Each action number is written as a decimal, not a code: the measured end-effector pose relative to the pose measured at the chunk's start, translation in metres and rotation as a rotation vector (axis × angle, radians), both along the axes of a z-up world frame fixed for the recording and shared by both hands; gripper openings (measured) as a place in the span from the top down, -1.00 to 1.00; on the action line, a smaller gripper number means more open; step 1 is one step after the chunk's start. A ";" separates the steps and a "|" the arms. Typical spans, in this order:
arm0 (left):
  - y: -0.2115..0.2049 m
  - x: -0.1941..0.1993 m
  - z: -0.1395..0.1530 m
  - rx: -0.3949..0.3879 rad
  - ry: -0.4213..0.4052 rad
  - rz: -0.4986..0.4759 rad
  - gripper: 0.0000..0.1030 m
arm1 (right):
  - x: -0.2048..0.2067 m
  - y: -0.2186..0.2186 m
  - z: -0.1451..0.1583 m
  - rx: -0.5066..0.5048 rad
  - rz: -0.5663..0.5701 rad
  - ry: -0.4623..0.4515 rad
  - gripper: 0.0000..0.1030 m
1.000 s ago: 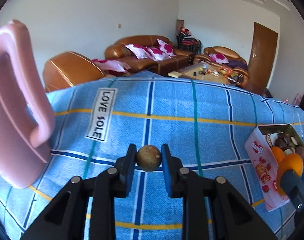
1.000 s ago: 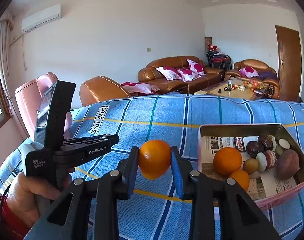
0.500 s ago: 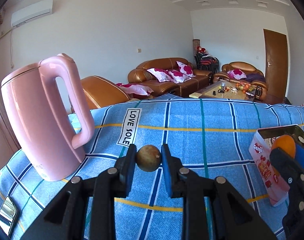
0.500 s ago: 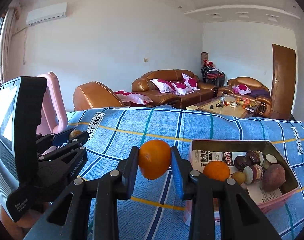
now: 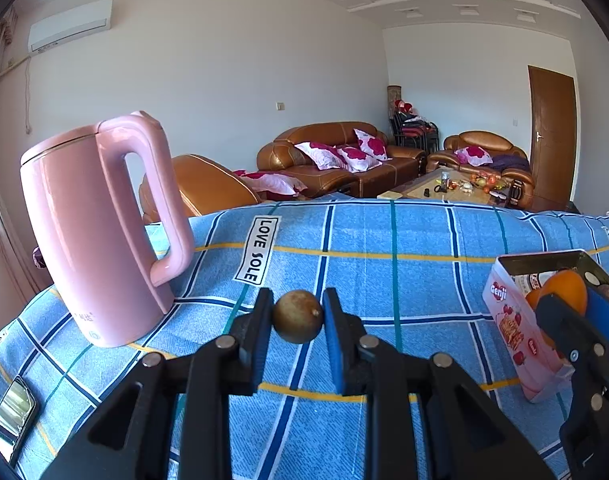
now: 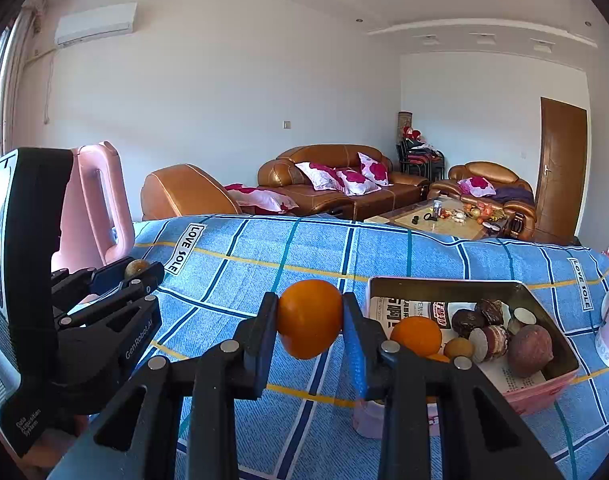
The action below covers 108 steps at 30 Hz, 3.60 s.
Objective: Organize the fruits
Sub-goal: 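Carry the orange and small brown fruit over the tin box with both tools, then open the right tool to drop the orange while the left drops the brown fruit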
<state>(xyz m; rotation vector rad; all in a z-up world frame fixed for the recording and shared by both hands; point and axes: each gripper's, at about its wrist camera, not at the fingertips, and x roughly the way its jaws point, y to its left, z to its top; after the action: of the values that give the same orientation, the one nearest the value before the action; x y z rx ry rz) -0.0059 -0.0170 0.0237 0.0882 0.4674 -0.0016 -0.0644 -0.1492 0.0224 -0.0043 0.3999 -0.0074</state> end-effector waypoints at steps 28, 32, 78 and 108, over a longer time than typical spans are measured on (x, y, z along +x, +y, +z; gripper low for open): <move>-0.027 -0.025 0.003 -0.027 0.006 -0.029 0.49 | -0.024 -0.025 0.002 -0.032 -0.044 -0.012 0.35; -0.034 -0.027 0.003 -0.027 0.005 -0.037 0.49 | -0.029 -0.032 0.004 -0.037 -0.052 -0.014 0.35; -0.186 -0.015 0.002 -0.089 0.062 -0.306 0.49 | -0.026 -0.177 0.011 -0.065 -0.338 0.001 0.35; -0.187 0.022 -0.014 -0.125 0.201 -0.275 -0.24 | 0.040 -0.200 -0.015 0.222 -0.087 0.204 -0.09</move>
<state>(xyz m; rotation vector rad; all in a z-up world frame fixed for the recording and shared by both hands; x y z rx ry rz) 0.0158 -0.2043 0.0100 0.0287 0.6519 -0.3116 -0.0248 -0.3494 0.0076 0.2332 0.6034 -0.0487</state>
